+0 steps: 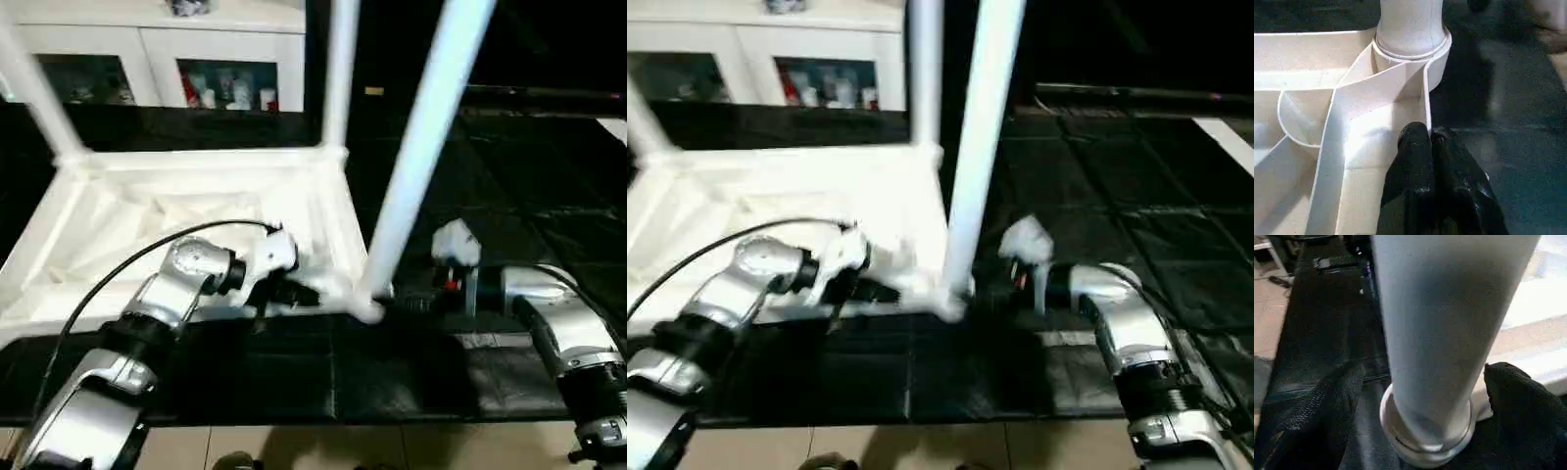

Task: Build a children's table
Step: Rotate leg to tighten

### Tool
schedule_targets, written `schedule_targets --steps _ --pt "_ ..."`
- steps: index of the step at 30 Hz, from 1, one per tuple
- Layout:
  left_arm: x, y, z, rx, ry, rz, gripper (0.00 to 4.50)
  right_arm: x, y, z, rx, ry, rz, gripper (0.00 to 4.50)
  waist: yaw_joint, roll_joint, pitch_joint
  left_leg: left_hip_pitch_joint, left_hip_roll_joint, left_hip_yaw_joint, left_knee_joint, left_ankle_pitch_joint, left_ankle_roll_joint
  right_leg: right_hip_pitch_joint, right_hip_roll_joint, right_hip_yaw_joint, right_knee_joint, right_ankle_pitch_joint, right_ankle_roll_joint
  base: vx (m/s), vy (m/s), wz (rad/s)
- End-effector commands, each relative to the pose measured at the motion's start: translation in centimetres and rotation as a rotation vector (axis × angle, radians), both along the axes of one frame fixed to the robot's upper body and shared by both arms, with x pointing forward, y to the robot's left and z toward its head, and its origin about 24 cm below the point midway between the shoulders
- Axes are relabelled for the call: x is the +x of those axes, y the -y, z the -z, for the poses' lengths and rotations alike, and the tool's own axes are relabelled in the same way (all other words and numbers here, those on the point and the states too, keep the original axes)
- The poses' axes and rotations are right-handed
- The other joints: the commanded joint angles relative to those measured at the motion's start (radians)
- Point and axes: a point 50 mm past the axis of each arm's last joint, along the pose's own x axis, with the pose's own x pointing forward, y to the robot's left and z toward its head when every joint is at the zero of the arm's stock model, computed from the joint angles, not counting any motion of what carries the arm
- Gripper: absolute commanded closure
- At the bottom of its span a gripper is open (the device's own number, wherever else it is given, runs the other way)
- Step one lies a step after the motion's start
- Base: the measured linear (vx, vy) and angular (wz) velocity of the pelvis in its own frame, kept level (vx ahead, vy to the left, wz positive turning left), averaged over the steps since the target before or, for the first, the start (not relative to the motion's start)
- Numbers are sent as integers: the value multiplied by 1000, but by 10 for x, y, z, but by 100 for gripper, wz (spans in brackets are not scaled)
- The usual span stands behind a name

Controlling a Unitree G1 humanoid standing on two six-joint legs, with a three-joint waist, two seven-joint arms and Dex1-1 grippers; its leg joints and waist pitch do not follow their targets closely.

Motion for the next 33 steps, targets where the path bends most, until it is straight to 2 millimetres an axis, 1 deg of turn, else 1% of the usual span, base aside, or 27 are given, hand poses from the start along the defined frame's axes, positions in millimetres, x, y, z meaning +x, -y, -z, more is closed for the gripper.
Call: schedule_targets --steps 1,3,4,5,6,7,10,11,14,15,16,17,19,20,21,22,24,26,29,31,32,33 --pt "-5 8 -6 10 29 116 450 1 0 1 -17 -14 -25 30 -3 -7 -69 15 45 -13 -67 -206 47 51 -88 50 -86 -341 -169 0 0 0" --pt "-7 8 -8 9 21 141 450 3 -2 2 -17 -12 -28 30 -2 -8 -70 17 46 -14 -67 -203 41 49 -87 51 -84 -347 -165 0 0 0" --pt "-8 8 -8 8 19 148 450 3 -3 2 -16 -19 -31 46 -3 -7 -69 16 46 -14 -68 -202 39 49 -86 51 -85 -345 -167 0 0 0" --pt "-9 8 -8 7 18 152 450 4 -3 2 -15 -23 -32 46 -2 -7 -70 17 47 -14 -68 -201 37 49 -86 51 -83 -341 -168 0 0 0" --pt "-9 7 -9 8 17 155 450 3 -3 2 -15 -27 -39 59 -3 -10 -70 16 47 -13 -68 -199 38 49 -85 51 -81 -327 -171 0 0 0" --pt "-9 7 -9 11 15 163 450 3 -3 2 -16 -35 -56 74 -2 -7 -71 16 47 -14 -68 -195 39 50 -85 51 -79 -315 -174 0 0 0" --pt "-10 7 -10 15 14 171 450 0 -4 3 -15 -63 -90 93 -1 -7 -73 16 47 -12 -66 -184 44 51 -84 51 -76 -285 -182 0 0 0" --pt "-10 7 -10 15 13 172 450 0 -4 3 -14 -67 -94 106 -1 -8 -73 15 46 -12 -66 -182 46 51 -84 51 -76 -282 -182 0 0 0" --pt "-11 6 -10 15 11 174 450 0 -5 4 -9 -84 -106 131 0 -9 -72 14 45 -11 -65 -178 49 52 -85 51 -78 -292 -177 0 0 0" --pt "-11 6 -10 15 11 174 450 0 -5 4 -8 -85 -107 149 0 -8 -72 14 46 -12 -65 -183 48 52 -85 50 -79 -308 -173 0 0 0" --pt "-11 7 -10 14 11 174 450 0 -5 4 -6 -88 -109 149 0 -9 -71 15 45 -12 -66 -185 46 51 -84 50 -81 -320 -168 0 0 0" --pt "-11 7 -10 14 10 175 450 0 -5 4 -4 -90 -110 170 1 -8 -72 15 46 -13 -66 -186 46 51 -85 50 -81 -323 -167 0 0 0" --pt "-11 7 -10 13 8 175 450 -1 -6 4 -1 -96 -115 176 0 -7 -71 15 46 -13 -67 -191 41 50 -84 50 -81 -322 -170 0 0 0" --pt "-11 7 -10 14 7 175 450 -1 -6 4 1 -97 -117 194 -1 -8 -71 16 46 -13 -67 -192 40 50 -84 50 -80 -319 -171 0 0 0" --pt "-11 6 -10 14 7 174 450 -1 -7 4 1 -98 -117 194 -1 -8 -71 16 46 -13 -67 -192 40 50 -84 50 -80 -319 -171 0 0 0" --pt "-11 6 -10 14 6 174 450 -2 -7 4 2 -99 -118 212 0 -8 -72 15 46 -13 -67 -186 41 51 -84 50 -79 -308 -174 0 0 0" --pt "-11 6 -10 15 5 174 450 -2 -7 4 3 -103 -120 212 0 -8 -72 15 46 -13 -66 -187 41 51 -84 50 -79 -305 -175 0 0 0" --pt "-11 6 -9 16 4 171 450 -2 -8 5 6 -107 -122 230 -1 -8 -70 16 45 -13 -67 -194 40 50 -84 50 -81 -319 -173 0 0 0" --pt "-10 6 -9 12 2 161 450 -3 -9 5 16 -114 -119 234 -1 -6 -70 17 46 -13 -67 -201 36 50 -85 50 -83 -337 -167 0 0 0" --pt "-10 6 -8 8 2 142 450 -4 -10 5 29 -116 -110 239 -1 -8 -71 18 45 -13 -67 -201 35 51 -84 51 -82 -337 -167 0 0 0" --pt "-7 7 -7 9 3 111 450 -3 -11 5 38 -120 -87 240 -1 -5 -70 18 46 -14 -68 -202 34 50 -84 50 -82 -337 -168 0 0 0" --pt "-2 9 -7 4 11 50 450 -2 -15 8 33 -117 -33 240 -1 -5 -70 18 46 -14 -68 -203 33 50 -84 51 -83 -335 -170 0 0 0"
